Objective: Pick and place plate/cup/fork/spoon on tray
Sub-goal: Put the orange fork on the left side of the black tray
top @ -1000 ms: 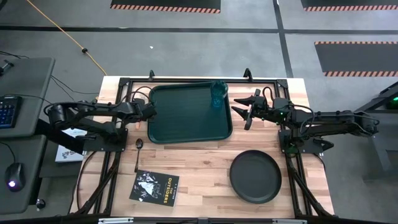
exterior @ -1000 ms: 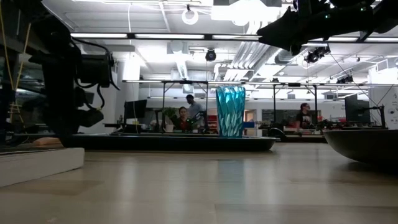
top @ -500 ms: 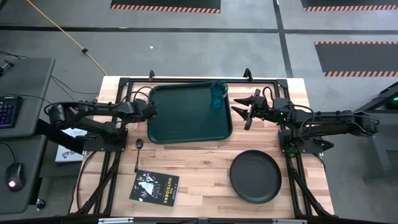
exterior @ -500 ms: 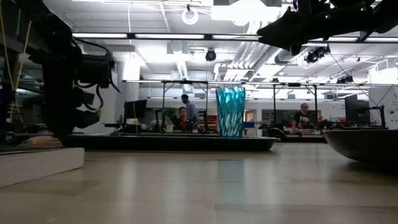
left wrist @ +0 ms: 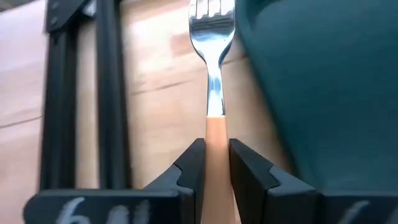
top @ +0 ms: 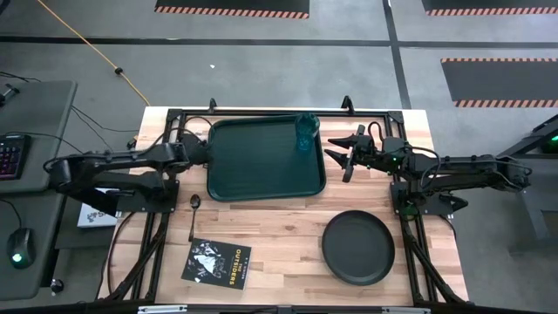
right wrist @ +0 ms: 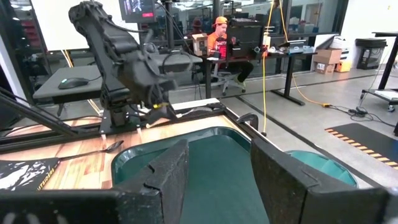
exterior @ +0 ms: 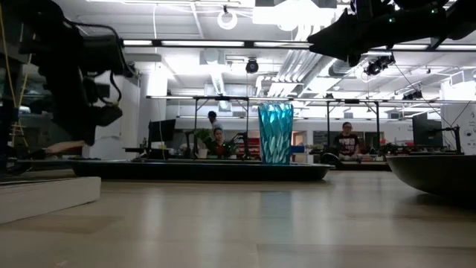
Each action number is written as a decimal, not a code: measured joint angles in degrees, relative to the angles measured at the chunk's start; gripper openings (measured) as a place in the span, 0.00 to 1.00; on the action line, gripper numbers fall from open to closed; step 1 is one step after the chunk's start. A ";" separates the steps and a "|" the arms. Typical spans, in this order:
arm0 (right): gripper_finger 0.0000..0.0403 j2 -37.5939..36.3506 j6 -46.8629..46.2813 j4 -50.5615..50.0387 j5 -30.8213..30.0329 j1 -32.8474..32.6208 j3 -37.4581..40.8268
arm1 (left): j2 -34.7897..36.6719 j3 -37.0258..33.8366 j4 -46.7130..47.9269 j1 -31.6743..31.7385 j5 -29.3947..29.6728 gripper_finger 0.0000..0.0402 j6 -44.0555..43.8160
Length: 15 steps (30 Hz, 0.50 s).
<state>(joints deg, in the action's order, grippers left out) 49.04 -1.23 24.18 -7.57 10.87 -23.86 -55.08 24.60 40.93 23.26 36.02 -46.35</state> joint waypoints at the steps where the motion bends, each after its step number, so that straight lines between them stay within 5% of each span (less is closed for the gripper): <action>1: 0.41 0.00 0.00 0.00 0.00 0.02 0.00 | 1.66 0.00 -0.51 -0.91 -0.20 0.13 0.04; 7: 0.41 0.00 0.00 0.02 0.00 0.01 0.00 | 12.28 0.00 -9.61 -7.47 -7.14 0.12 4.59; 15: 0.41 0.02 -0.41 0.65 4.25 0.00 0.00 | 18.15 -1.35 -37.88 -20.42 -18.60 0.11 16.45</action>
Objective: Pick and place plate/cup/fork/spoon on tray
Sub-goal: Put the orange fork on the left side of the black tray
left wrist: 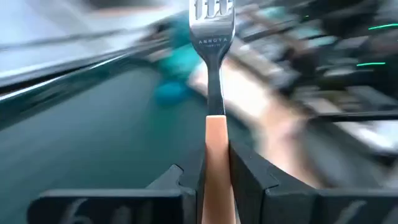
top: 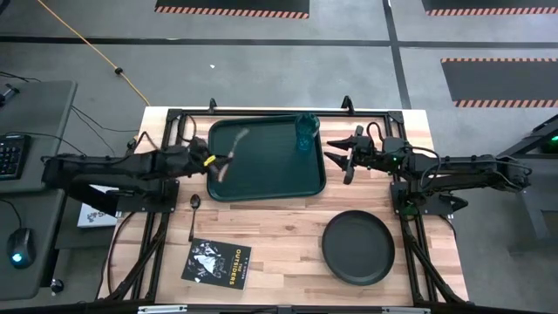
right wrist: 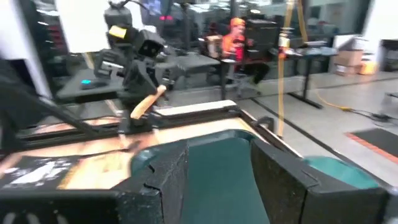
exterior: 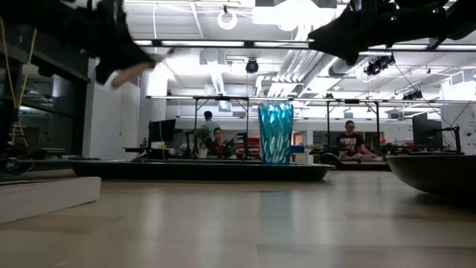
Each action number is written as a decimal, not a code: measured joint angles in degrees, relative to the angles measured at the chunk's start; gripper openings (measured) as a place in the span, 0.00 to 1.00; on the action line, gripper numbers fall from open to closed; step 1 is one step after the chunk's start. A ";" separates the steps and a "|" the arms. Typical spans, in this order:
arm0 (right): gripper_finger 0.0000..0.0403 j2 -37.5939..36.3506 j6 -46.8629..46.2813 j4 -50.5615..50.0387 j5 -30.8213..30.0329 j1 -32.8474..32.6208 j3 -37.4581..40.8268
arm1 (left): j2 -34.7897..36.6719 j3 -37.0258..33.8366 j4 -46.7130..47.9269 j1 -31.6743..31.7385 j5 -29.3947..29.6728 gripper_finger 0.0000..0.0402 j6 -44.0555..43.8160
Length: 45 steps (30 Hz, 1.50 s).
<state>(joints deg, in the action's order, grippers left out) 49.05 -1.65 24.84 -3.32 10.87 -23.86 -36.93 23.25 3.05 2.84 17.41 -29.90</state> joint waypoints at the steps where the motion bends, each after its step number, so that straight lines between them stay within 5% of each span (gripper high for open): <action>1: 0.41 0.03 -0.06 0.66 1.09 -0.02 0.00 | -0.48 -0.82 -4.91 -1.57 -1.70 0.11 1.69; 7: 0.41 2.49 -3.16 7.99 8.21 -0.02 -0.02 | -8.53 -3.72 -32.81 -7.10 -13.33 0.11 8.59; 13: 0.41 11.28 -4.02 19.54 10.97 -0.04 -0.10 | -20.39 -3.43 -46.60 -6.44 -18.73 0.12 8.23; 28: 0.41 34.17 -2.51 26.50 22.11 -1.74 -15.23 | -39.54 5.68 -52.94 -4.43 -25.88 0.12 2.02; 45: 0.41 35.30 -0.92 26.90 22.19 -4.94 -17.70 | -40.39 5.80 -53.38 -4.43 -25.88 0.13 -0.06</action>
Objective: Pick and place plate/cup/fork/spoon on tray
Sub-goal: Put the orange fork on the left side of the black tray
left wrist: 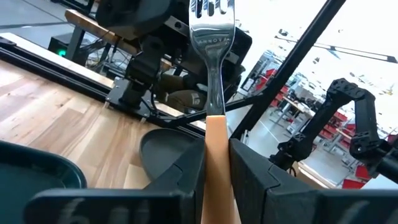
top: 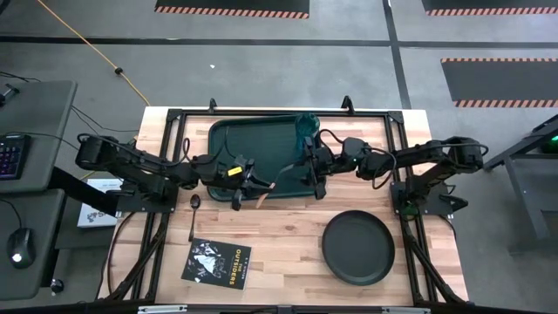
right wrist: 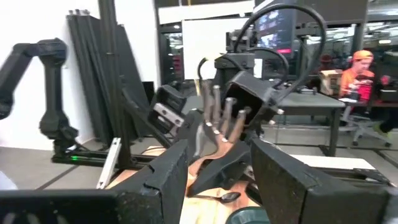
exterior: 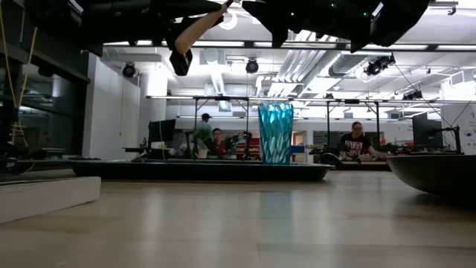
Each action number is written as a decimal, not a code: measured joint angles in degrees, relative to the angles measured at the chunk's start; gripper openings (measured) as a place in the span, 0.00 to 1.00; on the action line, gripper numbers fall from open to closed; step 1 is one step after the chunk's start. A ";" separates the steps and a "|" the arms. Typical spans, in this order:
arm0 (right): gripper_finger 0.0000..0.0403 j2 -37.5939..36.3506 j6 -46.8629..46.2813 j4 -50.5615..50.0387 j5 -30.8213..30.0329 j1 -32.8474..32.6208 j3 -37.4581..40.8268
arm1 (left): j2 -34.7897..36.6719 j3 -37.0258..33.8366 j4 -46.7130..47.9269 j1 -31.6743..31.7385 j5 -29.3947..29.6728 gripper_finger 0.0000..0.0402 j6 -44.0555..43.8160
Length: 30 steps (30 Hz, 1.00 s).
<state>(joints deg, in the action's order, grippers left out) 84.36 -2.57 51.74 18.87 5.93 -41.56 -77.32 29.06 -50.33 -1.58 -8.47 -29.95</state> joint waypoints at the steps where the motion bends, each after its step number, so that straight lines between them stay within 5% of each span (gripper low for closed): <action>1: 0.41 0.00 0.00 -0.01 -0.79 0.00 0.00 | 0.00 0.00 0.00 -0.06 0.00 0.13 -0.06; 25: 0.41 0.00 2.59 -2.17 1.26 -1.45 0.00 | -6.91 4.79 -0.09 0.13 -1.98 0.13 -1.40; 30: 0.32 0.00 2.58 -2.61 1.12 -1.44 0.00 | -6.91 4.79 -0.09 0.13 -2.14 0.13 -1.33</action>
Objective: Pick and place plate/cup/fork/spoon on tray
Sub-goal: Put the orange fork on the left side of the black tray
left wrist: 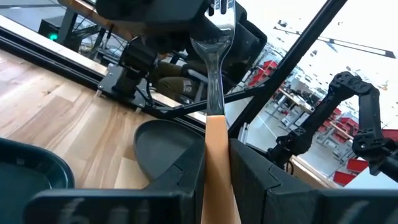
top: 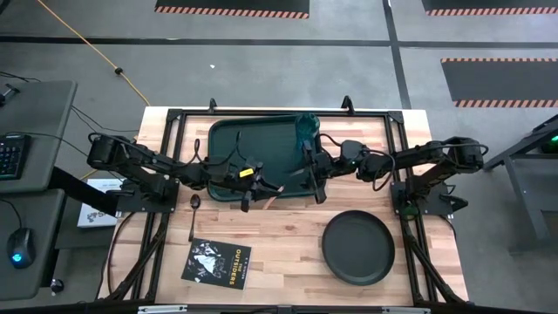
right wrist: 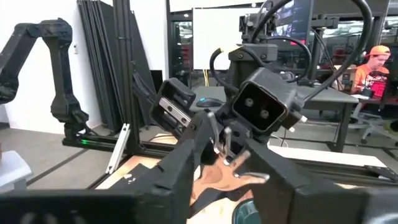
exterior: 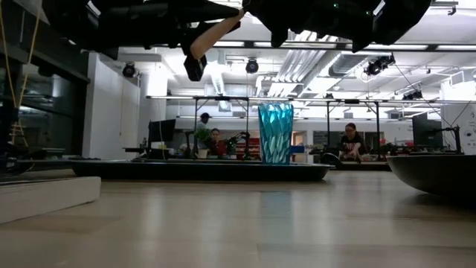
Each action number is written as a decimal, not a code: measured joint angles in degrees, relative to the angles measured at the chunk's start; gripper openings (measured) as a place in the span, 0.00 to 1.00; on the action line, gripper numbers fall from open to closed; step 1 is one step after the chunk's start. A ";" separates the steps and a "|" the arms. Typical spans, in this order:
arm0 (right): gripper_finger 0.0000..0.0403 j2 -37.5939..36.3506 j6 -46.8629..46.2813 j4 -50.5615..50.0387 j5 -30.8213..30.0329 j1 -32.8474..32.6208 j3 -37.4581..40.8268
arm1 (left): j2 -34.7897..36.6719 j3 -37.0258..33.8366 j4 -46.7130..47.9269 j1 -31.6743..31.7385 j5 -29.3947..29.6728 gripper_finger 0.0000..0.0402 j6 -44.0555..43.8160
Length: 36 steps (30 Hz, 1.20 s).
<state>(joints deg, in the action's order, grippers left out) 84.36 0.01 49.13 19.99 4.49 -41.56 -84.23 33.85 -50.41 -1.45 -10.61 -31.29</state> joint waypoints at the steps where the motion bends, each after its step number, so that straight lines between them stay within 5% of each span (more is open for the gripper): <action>1: 0.29 0.00 0.00 -0.05 0.00 0.00 0.00 | 0.04 0.00 0.01 0.00 0.00 0.13 0.00; 8: 0.03 -0.09 -0.29 0.28 1.40 0.29 0.00 | 1.28 -0.05 0.42 -0.02 0.22 0.13 1.76; 17: 0.01 -0.56 -1.98 -1.52 0.95 1.46 0.00 | 1.36 -0.07 1.85 0.28 1.80 0.18 5.17; 22: 0.01 -3.42 -2.27 -7.99 -1.22 1.90 0.02 | 4.22 0.06 10.48 2.04 4.44 0.25 10.33; 27: 0.00 -5.84 0.15 -18.15 -11.92 1.21 0.02 | 10.55 0.02 23.64 4.26 10.95 0.30 14.38; 31: 0.00 -4.87 0.11 -25.16 -21.69 0.50 -1.63 | 15.65 -0.46 31.54 3.95 23.25 0.31 20.51; 36: 0.00 -0.69 0.49 -36.11 -24.58 -0.72 -9.35 | 16.00 -2.92 32.84 2.28 29.09 0.31 25.47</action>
<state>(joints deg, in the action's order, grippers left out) 83.67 0.50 13.02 -4.59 3.77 -50.91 -68.23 30.93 -17.57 0.82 18.48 -5.82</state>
